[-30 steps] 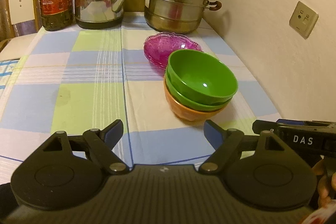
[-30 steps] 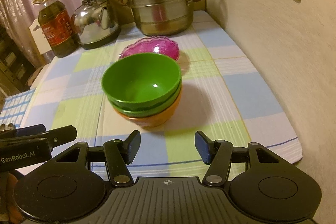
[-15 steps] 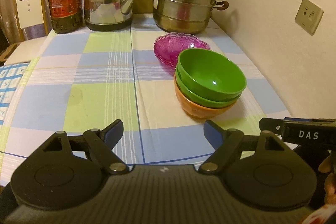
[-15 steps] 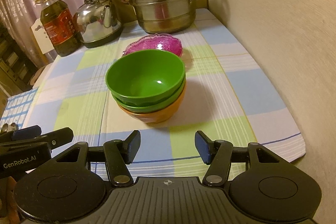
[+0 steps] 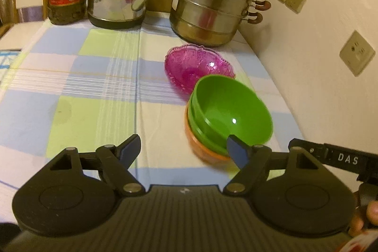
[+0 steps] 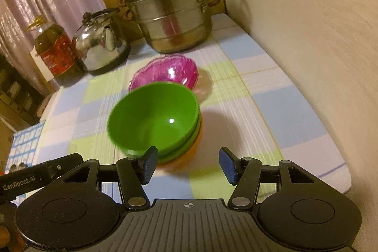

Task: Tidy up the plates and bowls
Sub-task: 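Move both open grippers back toward the rim of the bowl stack, then close both grippers on the rim of the green and orange bowl stack, then lift the bowl stack with both grippers and carry it over the pink plates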

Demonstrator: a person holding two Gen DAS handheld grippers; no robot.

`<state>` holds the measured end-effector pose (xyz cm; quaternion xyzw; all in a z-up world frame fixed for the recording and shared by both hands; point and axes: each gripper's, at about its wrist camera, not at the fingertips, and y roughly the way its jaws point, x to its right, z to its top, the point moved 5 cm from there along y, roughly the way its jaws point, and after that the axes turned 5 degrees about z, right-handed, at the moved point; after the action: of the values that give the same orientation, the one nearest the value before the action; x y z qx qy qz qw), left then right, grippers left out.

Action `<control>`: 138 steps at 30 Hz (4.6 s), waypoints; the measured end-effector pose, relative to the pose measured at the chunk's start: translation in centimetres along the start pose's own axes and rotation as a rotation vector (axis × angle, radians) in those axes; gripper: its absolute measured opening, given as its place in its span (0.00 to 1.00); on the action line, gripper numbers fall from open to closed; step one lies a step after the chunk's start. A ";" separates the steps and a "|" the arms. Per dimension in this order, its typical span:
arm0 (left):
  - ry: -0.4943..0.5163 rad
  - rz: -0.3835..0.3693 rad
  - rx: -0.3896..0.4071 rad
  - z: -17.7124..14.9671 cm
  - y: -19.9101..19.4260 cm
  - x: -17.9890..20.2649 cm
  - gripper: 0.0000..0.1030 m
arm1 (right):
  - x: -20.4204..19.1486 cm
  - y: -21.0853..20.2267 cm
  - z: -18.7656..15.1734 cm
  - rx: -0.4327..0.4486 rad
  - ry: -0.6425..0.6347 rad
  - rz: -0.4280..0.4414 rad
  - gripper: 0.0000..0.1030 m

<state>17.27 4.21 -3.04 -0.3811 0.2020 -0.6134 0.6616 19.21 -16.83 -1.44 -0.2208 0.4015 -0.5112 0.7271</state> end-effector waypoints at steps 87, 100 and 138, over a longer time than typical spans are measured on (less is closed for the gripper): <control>0.001 -0.116 -0.190 8.0 10.0 2.7 0.29 | 0.9 9.7 6.7 -0.153 0.089 0.034 0.26; 0.009 -0.115 -0.170 10.9 11.5 3.4 0.28 | 0.8 10.8 10.1 -0.130 0.054 0.029 0.26; 0.005 -0.056 -0.194 16.3 19.6 1.7 0.28 | 0.5 20.3 15.9 -0.174 0.022 0.033 0.25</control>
<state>42.42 5.87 -7.21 -0.4471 0.2513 -0.6102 0.6037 43.65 -10.98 -7.26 -0.2709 0.4558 -0.4648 0.7091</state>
